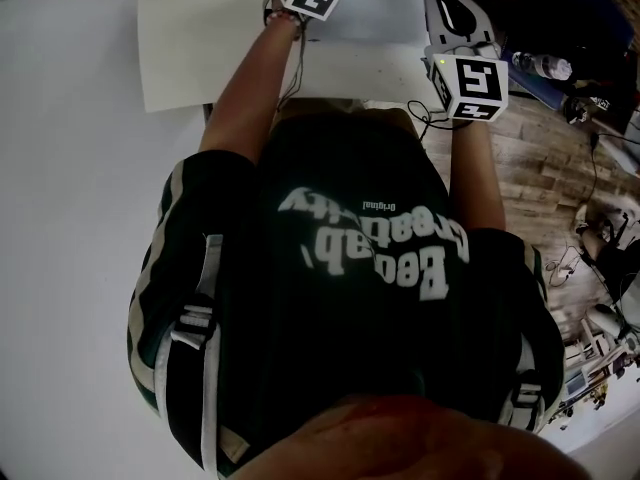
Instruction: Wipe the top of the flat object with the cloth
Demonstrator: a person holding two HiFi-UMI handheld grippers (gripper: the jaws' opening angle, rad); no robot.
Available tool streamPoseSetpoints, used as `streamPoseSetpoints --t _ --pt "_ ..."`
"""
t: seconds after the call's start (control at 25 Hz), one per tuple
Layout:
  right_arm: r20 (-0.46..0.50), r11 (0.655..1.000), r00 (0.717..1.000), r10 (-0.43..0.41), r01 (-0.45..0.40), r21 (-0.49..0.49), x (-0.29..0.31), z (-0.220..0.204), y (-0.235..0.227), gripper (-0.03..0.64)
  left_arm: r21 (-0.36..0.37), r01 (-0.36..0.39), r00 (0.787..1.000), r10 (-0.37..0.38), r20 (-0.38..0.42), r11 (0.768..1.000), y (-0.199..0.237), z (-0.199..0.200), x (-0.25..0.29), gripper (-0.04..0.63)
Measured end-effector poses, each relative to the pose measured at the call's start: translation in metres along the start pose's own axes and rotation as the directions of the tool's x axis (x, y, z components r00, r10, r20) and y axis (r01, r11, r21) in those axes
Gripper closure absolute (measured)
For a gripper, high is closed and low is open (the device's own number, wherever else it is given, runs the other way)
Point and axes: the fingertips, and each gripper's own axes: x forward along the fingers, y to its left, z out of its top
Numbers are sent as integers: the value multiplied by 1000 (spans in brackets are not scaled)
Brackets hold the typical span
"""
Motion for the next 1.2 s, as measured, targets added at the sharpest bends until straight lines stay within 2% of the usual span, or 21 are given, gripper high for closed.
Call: streamPoseSetpoints --t 0.72,0.96,1.2 --pt "6 997 997 81 -81 -14 14 6 16 621 -62 86 996 -86 4 994 -75 -82 -81 445" --pt "4 996 996 88 -88 -21 15 5 14 621 -73 88 996 -89 -4 993 -74 -83 -80 443" --pt "-7 997 998 70 -70 -16 12 -3 4 621 -76 100 995 -99 10 992 -64 -65 -59 443"
